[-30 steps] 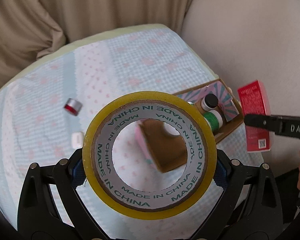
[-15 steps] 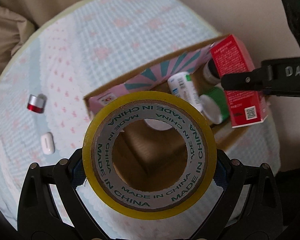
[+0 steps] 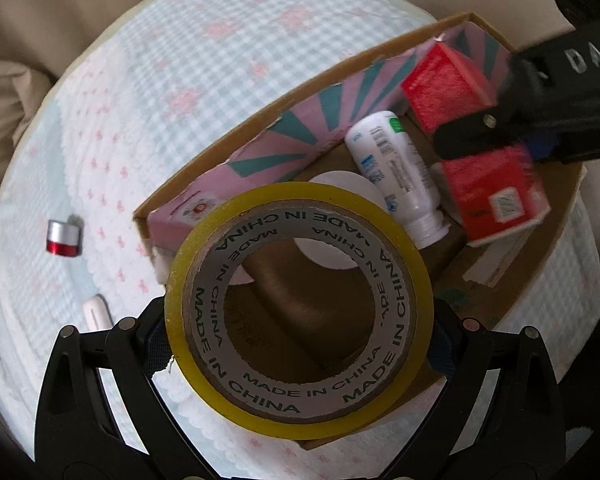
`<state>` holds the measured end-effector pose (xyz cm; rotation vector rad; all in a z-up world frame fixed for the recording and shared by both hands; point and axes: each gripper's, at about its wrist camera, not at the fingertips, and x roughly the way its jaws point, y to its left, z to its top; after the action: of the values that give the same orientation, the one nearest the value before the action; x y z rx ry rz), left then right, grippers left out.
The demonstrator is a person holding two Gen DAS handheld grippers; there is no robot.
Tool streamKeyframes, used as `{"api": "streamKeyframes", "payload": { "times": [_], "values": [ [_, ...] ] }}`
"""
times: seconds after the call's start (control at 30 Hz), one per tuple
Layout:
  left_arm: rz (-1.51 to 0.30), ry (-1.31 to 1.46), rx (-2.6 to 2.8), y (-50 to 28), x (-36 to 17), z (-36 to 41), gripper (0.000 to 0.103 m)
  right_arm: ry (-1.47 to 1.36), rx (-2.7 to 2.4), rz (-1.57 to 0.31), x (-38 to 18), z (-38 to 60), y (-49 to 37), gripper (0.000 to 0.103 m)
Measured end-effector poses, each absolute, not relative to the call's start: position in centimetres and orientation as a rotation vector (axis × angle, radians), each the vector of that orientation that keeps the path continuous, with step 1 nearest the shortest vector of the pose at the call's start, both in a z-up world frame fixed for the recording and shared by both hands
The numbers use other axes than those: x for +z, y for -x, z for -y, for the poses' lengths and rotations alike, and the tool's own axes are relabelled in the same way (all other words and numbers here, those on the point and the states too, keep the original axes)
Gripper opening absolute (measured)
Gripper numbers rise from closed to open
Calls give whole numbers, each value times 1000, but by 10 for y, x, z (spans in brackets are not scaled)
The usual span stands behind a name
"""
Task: Organize rigid objects
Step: 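Carry the tape roll and red box into the cardboard box and open both tools, then withdraw both tools from the box toward the PROYA jar and earbud case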
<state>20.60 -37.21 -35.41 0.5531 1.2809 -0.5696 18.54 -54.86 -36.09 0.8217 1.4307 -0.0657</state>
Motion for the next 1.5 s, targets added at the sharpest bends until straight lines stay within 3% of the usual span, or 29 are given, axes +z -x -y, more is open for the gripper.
{"api": "streamKeyframes", "payload": {
  "times": [0.07, 0.13, 0.17, 0.2, 0.73, 1.5],
  "values": [
    [-1296, -555, -581, -205, -356, 373, 97, -818, -89, -1425, -362, 551, -185, 49],
    [-1313, -544, -587, -205, -357, 371, 99, -829, -94, -1395, -359, 554, -184, 73],
    [-1305, -538, -584, -204, -354, 367, 103, -847, -82, -1373, -355, 555, -183, 96],
    [-1300, -528, -580, -203, -351, 365, 103, -853, -74, -1361, -353, 557, -183, 103],
    [-1322, -406, -518, -202, -329, 330, 103, -753, -55, -1365, -339, 545, -167, 103],
    [-1145, -229, -444, -170, -207, 264, 103, -605, -79, -1252, -240, 506, -131, 103]
  ]
}}
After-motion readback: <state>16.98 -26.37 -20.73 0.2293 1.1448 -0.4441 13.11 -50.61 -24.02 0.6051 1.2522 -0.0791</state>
